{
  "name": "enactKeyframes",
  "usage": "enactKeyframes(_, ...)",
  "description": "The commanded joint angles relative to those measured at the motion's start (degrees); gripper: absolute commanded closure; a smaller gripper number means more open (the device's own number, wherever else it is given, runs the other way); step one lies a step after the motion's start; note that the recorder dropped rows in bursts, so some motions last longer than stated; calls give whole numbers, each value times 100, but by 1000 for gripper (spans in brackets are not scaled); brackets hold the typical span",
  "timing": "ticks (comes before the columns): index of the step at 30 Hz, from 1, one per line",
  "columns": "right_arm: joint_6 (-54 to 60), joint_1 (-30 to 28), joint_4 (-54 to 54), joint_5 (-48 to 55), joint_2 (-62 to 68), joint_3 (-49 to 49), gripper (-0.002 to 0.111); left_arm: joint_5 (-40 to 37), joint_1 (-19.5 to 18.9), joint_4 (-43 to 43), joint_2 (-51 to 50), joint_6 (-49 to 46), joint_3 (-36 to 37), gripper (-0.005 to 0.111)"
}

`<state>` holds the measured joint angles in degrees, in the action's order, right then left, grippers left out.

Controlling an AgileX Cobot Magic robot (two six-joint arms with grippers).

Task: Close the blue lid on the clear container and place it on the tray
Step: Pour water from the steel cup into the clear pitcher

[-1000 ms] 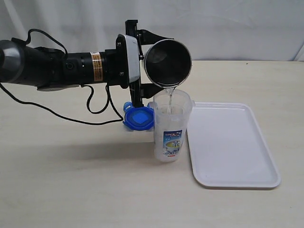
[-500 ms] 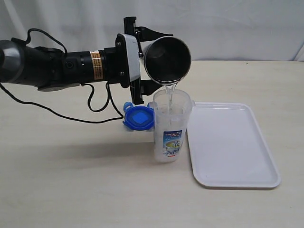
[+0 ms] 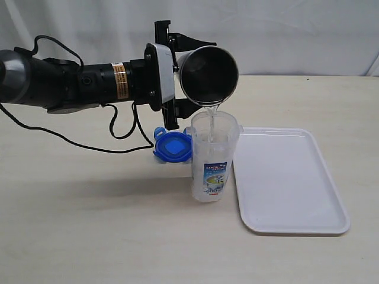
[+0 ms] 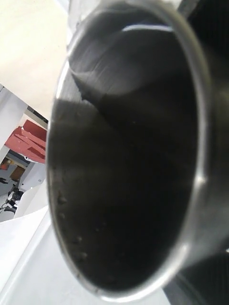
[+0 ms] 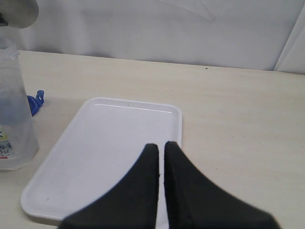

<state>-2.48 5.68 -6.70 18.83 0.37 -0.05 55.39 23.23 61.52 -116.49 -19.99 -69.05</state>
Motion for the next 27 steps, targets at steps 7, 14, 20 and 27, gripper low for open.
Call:
enactKeyframes(7, 37, -20, 8, -53, -37, 5, 104, 342, 15, -241, 154, -100, -108, 107)
enactKeyframes(14, 37, -20, 8, -53, -37, 5, 104, 320, 15, -230, 154, 464, -108, 107)
enactKeyframes(20, 37, -20, 8, -53, -37, 5, 104, 355, 15, -230, 154, 820, -108, 107)
enactKeyframes(27, 37, -20, 8, -53, -37, 5, 104, 240, 15, -262, 154, -37, -108, 107)
